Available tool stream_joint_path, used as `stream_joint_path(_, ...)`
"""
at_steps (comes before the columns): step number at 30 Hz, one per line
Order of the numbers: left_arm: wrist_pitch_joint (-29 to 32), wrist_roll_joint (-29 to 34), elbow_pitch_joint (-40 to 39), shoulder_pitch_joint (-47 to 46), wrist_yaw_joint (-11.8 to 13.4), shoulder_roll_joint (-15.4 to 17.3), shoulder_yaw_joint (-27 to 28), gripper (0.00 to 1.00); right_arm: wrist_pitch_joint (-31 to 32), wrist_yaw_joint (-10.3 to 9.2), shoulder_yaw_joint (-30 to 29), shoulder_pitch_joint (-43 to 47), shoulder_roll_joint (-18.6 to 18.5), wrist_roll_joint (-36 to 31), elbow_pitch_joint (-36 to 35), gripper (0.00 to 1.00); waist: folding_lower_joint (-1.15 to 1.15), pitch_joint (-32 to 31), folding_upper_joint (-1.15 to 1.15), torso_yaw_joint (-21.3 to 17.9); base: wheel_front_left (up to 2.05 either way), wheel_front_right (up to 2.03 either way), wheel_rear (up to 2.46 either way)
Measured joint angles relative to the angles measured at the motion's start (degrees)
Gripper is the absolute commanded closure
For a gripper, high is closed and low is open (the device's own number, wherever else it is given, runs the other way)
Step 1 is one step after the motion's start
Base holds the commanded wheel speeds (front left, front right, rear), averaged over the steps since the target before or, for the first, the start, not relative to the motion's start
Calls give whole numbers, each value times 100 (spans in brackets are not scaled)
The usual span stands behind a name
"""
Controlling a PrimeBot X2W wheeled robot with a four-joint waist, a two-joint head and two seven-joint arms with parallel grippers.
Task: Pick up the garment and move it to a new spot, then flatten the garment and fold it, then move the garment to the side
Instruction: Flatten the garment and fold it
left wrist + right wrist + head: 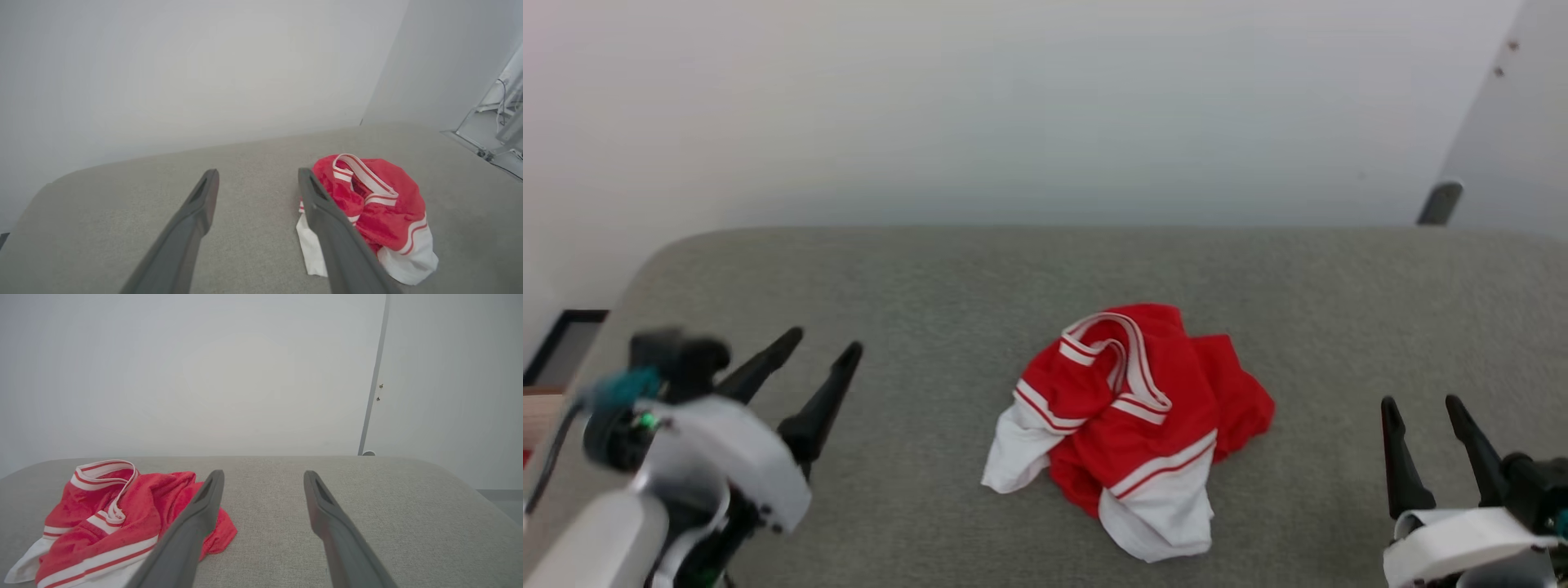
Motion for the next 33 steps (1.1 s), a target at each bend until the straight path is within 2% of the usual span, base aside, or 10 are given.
stream_joint_path(8,1561,-423,194,-912,-185,-15,-549,0,-100,0,87,-366,1,4,86,0,0,374,0,-385,0,0,0)
stream_joint_path(16,2747,-573,755,-1276,-178,-41,-1043,0,-232,0,131,-525,73,10,252,0,0,662,0,-820,0,0,0)
stream_joint_path(26,3343,-708,1491,-1406,-129,-221,-1352,0,-354,0,171,-643,109,40,405,0,0,924,0,-1213,0,0,0)
stream_joint_path(33,3385,-616,1967,-1478,-172,-282,-1525,0,-404,0,183,-705,144,42,424,0,0,1121,0,-1376,0,0,0)
